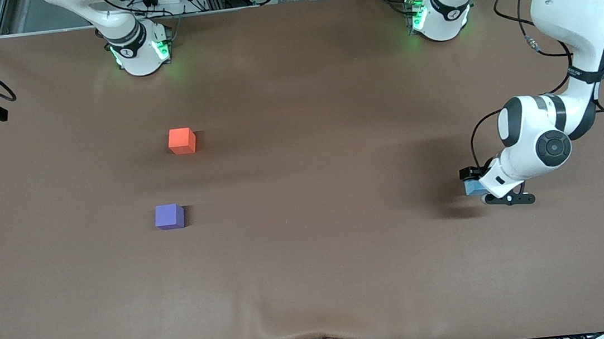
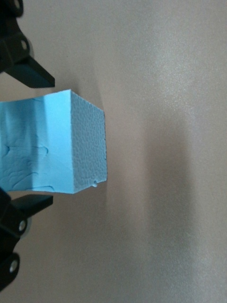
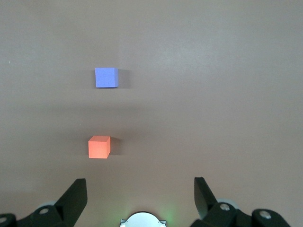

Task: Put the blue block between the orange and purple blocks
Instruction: 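Lower the left gripper and grasp the light blue cube, then carry the light blue cube with the left gripper toward the table middle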

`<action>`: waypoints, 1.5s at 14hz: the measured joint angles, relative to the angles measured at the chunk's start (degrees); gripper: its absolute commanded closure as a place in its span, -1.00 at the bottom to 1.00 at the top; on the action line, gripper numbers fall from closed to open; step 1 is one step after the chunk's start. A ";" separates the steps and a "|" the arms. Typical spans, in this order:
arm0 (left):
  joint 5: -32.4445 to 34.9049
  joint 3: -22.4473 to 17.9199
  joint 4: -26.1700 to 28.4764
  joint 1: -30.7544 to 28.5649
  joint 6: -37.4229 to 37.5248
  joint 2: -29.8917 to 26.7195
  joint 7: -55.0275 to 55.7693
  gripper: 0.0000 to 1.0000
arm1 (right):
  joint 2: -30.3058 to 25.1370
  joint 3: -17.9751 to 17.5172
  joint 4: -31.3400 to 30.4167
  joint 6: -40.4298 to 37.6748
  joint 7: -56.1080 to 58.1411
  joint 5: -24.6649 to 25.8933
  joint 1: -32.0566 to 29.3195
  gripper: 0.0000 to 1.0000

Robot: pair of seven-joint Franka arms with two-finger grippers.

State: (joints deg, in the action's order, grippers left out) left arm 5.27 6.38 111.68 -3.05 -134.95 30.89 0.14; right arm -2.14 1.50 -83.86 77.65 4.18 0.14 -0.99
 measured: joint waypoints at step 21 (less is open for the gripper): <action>0.00 17.53 -10.57 11.51 9.93 -4.97 39.04 1.00 | 0.06 0.08 0.02 -0.07 0.04 0.00 -0.07 -1.00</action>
State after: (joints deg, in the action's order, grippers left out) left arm 5.27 23.91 101.11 8.46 -125.02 25.92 39.18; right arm -2.08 1.58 -83.84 77.58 4.23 0.13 -1.06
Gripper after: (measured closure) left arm 0.463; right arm 0.000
